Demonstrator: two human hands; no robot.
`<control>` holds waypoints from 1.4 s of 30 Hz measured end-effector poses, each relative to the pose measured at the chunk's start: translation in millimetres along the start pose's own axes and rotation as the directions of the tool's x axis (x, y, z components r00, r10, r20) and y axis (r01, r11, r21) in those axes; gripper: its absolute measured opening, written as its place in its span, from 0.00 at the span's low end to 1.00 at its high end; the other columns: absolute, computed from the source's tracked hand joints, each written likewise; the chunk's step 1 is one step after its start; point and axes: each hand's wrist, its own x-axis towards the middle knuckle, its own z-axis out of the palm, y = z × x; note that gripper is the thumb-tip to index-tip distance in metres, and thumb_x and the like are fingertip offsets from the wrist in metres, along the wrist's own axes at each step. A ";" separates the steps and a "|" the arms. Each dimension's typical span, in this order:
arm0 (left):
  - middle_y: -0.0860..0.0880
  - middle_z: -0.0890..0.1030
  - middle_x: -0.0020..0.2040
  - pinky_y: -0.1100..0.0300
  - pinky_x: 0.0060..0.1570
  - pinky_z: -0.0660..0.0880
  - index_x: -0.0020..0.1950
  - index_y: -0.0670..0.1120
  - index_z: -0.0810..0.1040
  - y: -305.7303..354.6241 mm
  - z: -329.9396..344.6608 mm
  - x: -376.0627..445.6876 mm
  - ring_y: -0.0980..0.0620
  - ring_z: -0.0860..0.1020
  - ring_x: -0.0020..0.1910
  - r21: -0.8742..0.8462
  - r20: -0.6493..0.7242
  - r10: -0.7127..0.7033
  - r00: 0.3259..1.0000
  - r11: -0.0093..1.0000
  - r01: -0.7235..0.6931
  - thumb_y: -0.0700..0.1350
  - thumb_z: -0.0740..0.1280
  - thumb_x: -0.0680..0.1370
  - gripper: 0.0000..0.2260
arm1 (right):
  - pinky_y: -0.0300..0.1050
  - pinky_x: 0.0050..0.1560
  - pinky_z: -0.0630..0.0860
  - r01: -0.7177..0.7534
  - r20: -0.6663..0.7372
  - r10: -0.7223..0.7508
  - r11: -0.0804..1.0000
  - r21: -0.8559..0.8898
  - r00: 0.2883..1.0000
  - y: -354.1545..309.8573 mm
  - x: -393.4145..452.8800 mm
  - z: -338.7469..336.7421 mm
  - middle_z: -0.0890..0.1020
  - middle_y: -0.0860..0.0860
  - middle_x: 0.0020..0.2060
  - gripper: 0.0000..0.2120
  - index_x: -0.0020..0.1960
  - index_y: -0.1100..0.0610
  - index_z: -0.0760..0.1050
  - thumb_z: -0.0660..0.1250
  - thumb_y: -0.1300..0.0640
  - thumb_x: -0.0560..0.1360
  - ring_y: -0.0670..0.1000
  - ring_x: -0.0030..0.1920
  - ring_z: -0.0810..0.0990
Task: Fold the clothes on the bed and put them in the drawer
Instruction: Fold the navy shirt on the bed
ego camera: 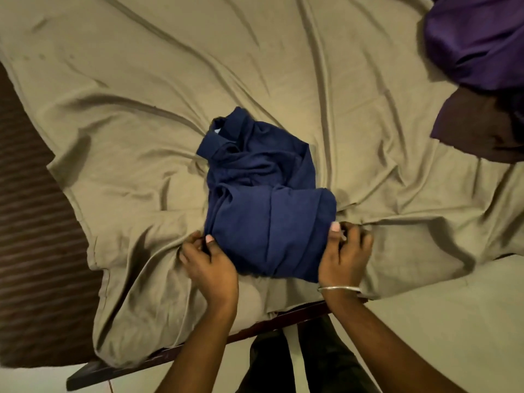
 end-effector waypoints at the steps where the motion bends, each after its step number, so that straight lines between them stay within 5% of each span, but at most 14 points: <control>1: 0.43 0.74 0.59 0.56 0.57 0.71 0.64 0.41 0.74 5.4 -4.0 -9.1 0.47 0.74 0.55 0.022 -0.046 0.136 0.990 0.991 -0.135 0.46 0.60 0.83 0.13 | 0.43 0.46 0.67 -0.008 -0.061 0.008 1.000 0.003 0.998 -1.9 -5.3 -2.2 0.73 0.53 0.45 0.24 0.47 0.63 0.75 0.54 0.42 0.81 0.51 0.43 0.71; 3: 0.46 0.74 0.62 0.52 0.60 0.68 0.67 0.47 0.74 11.7 -10.7 -29.6 0.46 0.73 0.61 0.106 0.012 0.432 0.902 0.896 -0.431 0.52 0.58 0.83 0.16 | 0.43 0.43 0.65 -0.074 -0.080 0.074 0.997 0.003 0.994 -10.1 -20.2 -1.6 0.74 0.54 0.41 0.25 0.44 0.62 0.73 0.52 0.43 0.82 0.52 0.41 0.71; 4: 0.47 0.74 0.66 0.48 0.64 0.67 0.69 0.51 0.73 10.6 -8.4 -36.8 0.46 0.71 0.66 0.167 0.159 0.551 0.819 0.803 -0.572 0.54 0.57 0.82 0.18 | 0.42 0.41 0.64 -0.075 -0.062 0.074 0.997 -0.019 0.995 -12.2 -29.6 2.1 0.74 0.53 0.39 0.24 0.43 0.61 0.72 0.51 0.42 0.82 0.52 0.39 0.71; 6: 0.54 0.67 0.76 0.44 0.71 0.58 0.74 0.60 0.68 6.1 6.0 -39.6 0.50 0.61 0.77 0.277 0.471 0.602 0.645 0.593 -0.756 0.58 0.51 0.83 0.20 | 0.40 0.37 0.60 -0.015 -0.021 0.013 0.997 -0.081 1.000 -13.8 -43.9 11.3 0.74 0.53 0.34 0.26 0.41 0.60 0.71 0.48 0.42 0.83 0.53 0.34 0.71; 7: 0.58 0.60 0.79 0.44 0.74 0.52 0.76 0.64 0.63 4.8 15.7 -35.9 0.53 0.54 0.79 0.317 0.553 0.558 0.619 0.547 -0.775 0.60 0.47 0.83 0.21 | 0.39 0.35 0.59 0.014 -0.009 -0.015 0.994 -0.106 1.000 -13.3 -45.3 13.8 0.74 0.54 0.33 0.27 0.41 0.60 0.71 0.47 0.42 0.84 0.53 0.31 0.71; 12: 0.66 0.45 0.79 0.42 0.75 0.36 0.79 0.66 0.46 -13.9 41.2 -10.5 0.59 0.41 0.79 0.447 0.578 0.436 0.690 0.538 -0.715 0.62 0.37 0.82 0.23 | 0.39 0.26 0.56 0.279 -0.005 -0.288 0.931 -0.237 0.958 4.4 -18.4 -9.4 0.72 0.55 0.23 0.19 0.45 0.56 0.66 0.48 0.45 0.84 0.56 0.20 0.68; 17: 0.66 0.52 0.78 0.45 0.77 0.42 0.80 0.59 0.52 -24.4 41.3 -8.7 0.61 0.47 0.78 0.320 0.544 0.467 0.697 0.652 -0.687 0.60 0.42 0.83 0.24 | 0.43 0.32 0.61 -0.032 -0.034 0.025 0.975 -0.220 0.999 13.7 -10.0 3.8 0.77 0.61 0.29 0.26 0.44 0.64 0.74 0.49 0.44 0.81 0.62 0.27 0.75; 20: 0.63 0.56 0.78 0.42 0.77 0.48 0.78 0.58 0.60 -24.3 36.9 -1.9 0.60 0.52 0.78 0.261 0.513 0.495 0.701 0.688 -0.677 0.59 0.46 0.83 0.23 | 0.43 0.34 0.63 -0.011 -0.041 0.006 0.991 -0.135 0.999 -1.0 -7.0 3.6 0.78 0.54 0.34 0.27 0.45 0.61 0.76 0.49 0.41 0.81 0.56 0.33 0.75; 22: 0.59 0.57 0.79 0.41 0.75 0.48 0.77 0.60 0.62 -25.2 34.3 0.9 0.56 0.53 0.79 0.260 0.540 0.542 0.644 0.620 -0.740 0.61 0.46 0.83 0.23 | 0.43 0.36 0.65 0.024 -0.005 -0.025 0.993 -0.113 1.000 -16.6 1.9 1.1 0.79 0.50 0.38 0.27 0.49 0.58 0.76 0.52 0.37 0.80 0.50 0.36 0.75; 26: 0.58 0.55 0.80 0.41 0.74 0.47 0.78 0.62 0.57 -30.8 32.8 3.5 0.54 0.51 0.79 0.299 0.593 0.554 0.584 0.521 -0.799 0.65 0.42 0.82 0.25 | 0.46 0.33 0.65 0.134 0.150 -0.084 0.921 -0.365 0.985 -25.4 28.1 12.2 0.81 0.60 0.36 0.18 0.50 0.57 0.76 0.58 0.43 0.81 0.62 0.36 0.79; 31: 0.55 0.67 0.75 0.40 0.62 0.66 0.77 0.58 0.63 -12.2 36.6 0.0 0.47 0.67 0.67 0.342 0.505 0.495 0.708 0.638 -0.690 0.64 0.49 0.81 0.26 | 0.50 0.44 0.69 -0.062 0.260 0.207 0.878 -0.475 0.943 -13.7 56.4 14.4 0.81 0.64 0.51 0.19 0.58 0.58 0.76 0.52 0.47 0.84 0.67 0.51 0.79; 34: 0.51 0.64 0.75 0.41 0.63 0.63 0.75 0.60 0.65 3.1 44.3 6.7 0.44 0.65 0.68 0.440 0.381 0.460 0.802 0.673 -0.595 0.62 0.54 0.81 0.23 | 0.48 0.40 0.66 0.018 0.164 0.068 0.879 -0.477 0.984 -30.0 48.3 11.3 0.80 0.58 0.52 0.18 0.58 0.56 0.72 0.53 0.44 0.83 0.63 0.49 0.79; 37: 0.50 0.59 0.79 0.38 0.70 0.56 0.77 0.63 0.60 4.2 48.0 19.5 0.43 0.59 0.75 0.480 0.333 0.338 0.880 0.743 -0.467 0.62 0.53 0.82 0.23 | 0.51 0.41 0.70 0.014 0.096 0.029 0.907 -0.422 0.995 -39.3 29.6 18.9 0.77 0.59 0.55 0.30 0.59 0.58 0.71 0.48 0.34 0.79 0.63 0.51 0.77; 42: 0.49 0.70 0.71 0.40 0.66 0.62 0.73 0.63 0.66 -5.2 46.6 39.6 0.43 0.67 0.70 0.477 0.367 0.329 0.870 0.736 -0.480 0.64 0.53 0.81 0.21 | 0.51 0.37 0.69 0.005 0.147 0.065 0.903 -0.430 0.987 -21.4 22.5 30.3 0.82 0.63 0.46 0.25 0.58 0.59 0.74 0.51 0.39 0.82 0.66 0.44 0.80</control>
